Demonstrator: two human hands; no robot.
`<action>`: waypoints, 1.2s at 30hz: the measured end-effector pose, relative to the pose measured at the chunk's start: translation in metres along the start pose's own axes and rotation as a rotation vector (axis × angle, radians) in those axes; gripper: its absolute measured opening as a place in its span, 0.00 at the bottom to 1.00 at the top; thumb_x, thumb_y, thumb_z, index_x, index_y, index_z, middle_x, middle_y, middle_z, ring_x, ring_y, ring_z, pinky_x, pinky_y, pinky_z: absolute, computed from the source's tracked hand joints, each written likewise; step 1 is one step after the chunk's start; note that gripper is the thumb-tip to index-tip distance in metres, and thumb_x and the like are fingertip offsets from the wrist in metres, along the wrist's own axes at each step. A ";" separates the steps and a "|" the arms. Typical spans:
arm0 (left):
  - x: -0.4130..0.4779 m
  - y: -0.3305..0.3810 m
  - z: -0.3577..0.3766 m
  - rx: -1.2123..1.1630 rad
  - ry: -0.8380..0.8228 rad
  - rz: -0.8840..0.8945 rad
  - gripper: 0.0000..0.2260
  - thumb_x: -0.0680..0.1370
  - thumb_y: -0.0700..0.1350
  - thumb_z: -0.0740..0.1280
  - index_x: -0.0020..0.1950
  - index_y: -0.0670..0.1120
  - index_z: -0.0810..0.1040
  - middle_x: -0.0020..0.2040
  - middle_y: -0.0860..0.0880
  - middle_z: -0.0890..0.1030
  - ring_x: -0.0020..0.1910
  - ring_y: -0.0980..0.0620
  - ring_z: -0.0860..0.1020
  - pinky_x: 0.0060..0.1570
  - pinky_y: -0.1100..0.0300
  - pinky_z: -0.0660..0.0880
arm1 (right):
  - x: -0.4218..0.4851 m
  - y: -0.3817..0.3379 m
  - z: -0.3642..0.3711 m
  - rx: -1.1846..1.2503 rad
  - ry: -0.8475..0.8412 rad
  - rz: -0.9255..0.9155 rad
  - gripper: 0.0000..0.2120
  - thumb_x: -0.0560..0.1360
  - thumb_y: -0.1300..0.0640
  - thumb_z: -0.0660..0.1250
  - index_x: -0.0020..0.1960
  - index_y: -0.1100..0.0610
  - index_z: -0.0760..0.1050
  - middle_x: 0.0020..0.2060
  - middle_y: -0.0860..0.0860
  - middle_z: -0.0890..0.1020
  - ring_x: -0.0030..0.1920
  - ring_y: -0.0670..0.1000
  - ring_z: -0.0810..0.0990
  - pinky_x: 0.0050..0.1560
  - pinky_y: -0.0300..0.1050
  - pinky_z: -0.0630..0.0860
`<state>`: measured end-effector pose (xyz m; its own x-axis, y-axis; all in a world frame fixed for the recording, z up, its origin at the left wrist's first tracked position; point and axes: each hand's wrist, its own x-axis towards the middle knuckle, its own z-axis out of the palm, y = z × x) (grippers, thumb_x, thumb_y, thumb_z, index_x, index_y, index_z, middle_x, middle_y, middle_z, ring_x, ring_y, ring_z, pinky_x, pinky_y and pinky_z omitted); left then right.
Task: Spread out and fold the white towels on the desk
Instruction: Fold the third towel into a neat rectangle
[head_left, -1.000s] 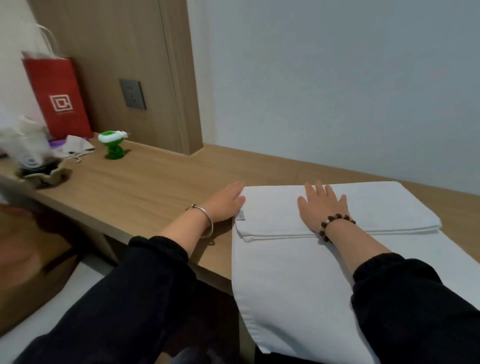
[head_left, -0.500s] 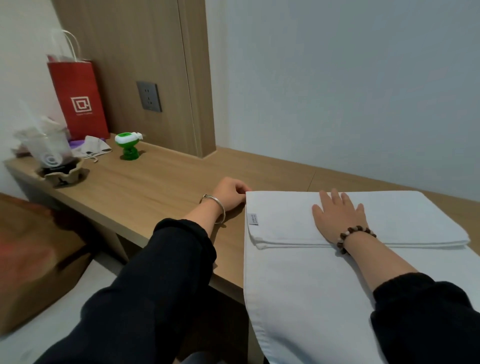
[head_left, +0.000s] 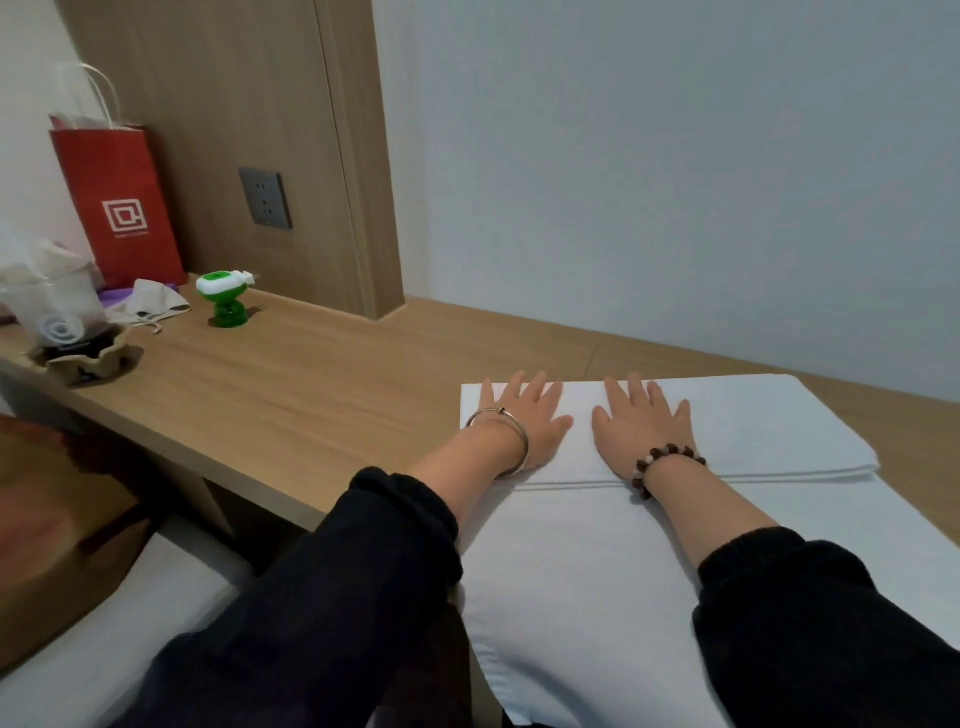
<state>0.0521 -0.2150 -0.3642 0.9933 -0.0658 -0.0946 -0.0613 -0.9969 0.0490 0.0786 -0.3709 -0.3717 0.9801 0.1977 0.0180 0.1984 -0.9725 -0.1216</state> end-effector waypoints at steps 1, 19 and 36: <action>0.000 -0.001 0.005 0.003 0.009 -0.002 0.26 0.81 0.57 0.44 0.78 0.50 0.45 0.78 0.52 0.43 0.76 0.48 0.41 0.71 0.40 0.40 | 0.000 0.001 0.001 -0.006 -0.009 -0.003 0.27 0.80 0.45 0.41 0.78 0.49 0.45 0.77 0.50 0.44 0.77 0.53 0.43 0.73 0.59 0.40; 0.052 -0.011 -0.077 0.166 -0.318 -0.078 0.15 0.68 0.51 0.69 0.53 0.48 0.77 0.49 0.50 0.80 0.46 0.47 0.79 0.48 0.53 0.78 | 0.089 0.053 -0.086 -0.438 -0.451 -0.205 0.24 0.63 0.47 0.72 0.58 0.50 0.74 0.53 0.48 0.80 0.49 0.51 0.81 0.49 0.46 0.79; 0.009 -0.085 -0.116 0.212 0.616 -0.181 0.06 0.74 0.37 0.65 0.50 0.42 0.76 0.49 0.44 0.74 0.50 0.43 0.73 0.38 0.55 0.64 | 0.083 -0.008 -0.125 -0.210 0.451 -0.288 0.07 0.74 0.60 0.63 0.51 0.57 0.71 0.49 0.56 0.77 0.48 0.58 0.76 0.44 0.47 0.66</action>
<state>0.0777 -0.1263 -0.2542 0.8603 0.0765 0.5040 0.1554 -0.9810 -0.1163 0.1590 -0.3616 -0.2456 0.7830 0.4308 0.4487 0.4095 -0.9000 0.1495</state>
